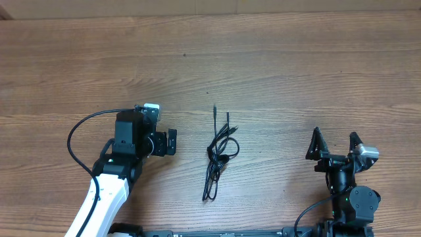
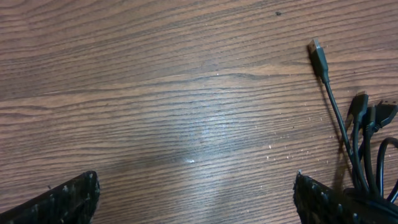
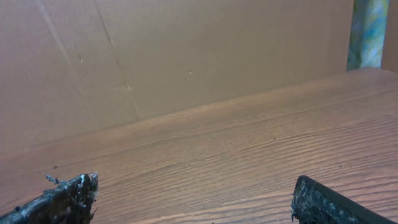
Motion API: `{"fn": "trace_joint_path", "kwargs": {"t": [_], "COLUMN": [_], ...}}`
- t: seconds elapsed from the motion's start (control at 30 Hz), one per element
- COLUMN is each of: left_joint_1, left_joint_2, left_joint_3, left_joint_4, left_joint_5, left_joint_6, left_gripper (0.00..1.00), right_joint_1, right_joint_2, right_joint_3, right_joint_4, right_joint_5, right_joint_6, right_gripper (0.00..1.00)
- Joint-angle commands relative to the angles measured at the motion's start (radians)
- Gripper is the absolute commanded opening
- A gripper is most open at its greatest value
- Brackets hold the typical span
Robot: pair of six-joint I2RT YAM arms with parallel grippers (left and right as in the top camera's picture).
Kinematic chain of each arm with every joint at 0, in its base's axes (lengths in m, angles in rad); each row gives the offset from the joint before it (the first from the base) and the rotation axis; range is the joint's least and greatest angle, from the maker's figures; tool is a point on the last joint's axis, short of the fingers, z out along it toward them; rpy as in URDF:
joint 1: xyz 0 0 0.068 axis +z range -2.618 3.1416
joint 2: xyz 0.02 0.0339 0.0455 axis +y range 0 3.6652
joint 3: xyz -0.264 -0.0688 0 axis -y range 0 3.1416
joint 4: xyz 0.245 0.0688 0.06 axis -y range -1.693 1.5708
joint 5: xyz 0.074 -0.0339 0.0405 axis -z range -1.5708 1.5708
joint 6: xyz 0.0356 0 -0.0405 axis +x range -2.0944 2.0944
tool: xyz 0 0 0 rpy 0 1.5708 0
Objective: Untangle cables
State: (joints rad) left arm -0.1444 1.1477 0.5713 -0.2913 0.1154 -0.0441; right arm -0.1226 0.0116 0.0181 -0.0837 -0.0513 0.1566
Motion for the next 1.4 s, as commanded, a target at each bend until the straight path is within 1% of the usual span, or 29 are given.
{"fn": "trace_joint_path", "kwargs": {"t": [0.0, 0.27, 1.23, 1.37], "left_joint_1": [-0.007, -0.007, -0.007, -0.007], "left_joint_2": [0.003, 0.003, 0.003, 0.003], "left_joint_3": [0.027, 0.027, 0.027, 0.027], "left_joint_4": [0.003, -0.021, -0.028, -0.025], "left_joint_5": [-0.011, -0.011, -0.010, 0.016], "left_joint_6": [0.022, 0.022, 0.022, 0.022], "left_gripper": [0.99, 1.00, 1.00, 1.00], "right_joint_1": [0.006, 0.006, 0.006, 0.006], "right_joint_2": [-0.008, -0.008, -0.008, -0.008], "right_joint_3": [-0.010, -0.010, -0.010, -0.010], "right_joint_4": [0.002, 0.002, 0.002, 0.002], "right_joint_5": [0.006, 0.006, 0.006, 0.006], "right_joint_6": [0.000, 0.000, 0.000, 0.000], "right_gripper": [1.00, 1.00, 1.00, 1.00]}}
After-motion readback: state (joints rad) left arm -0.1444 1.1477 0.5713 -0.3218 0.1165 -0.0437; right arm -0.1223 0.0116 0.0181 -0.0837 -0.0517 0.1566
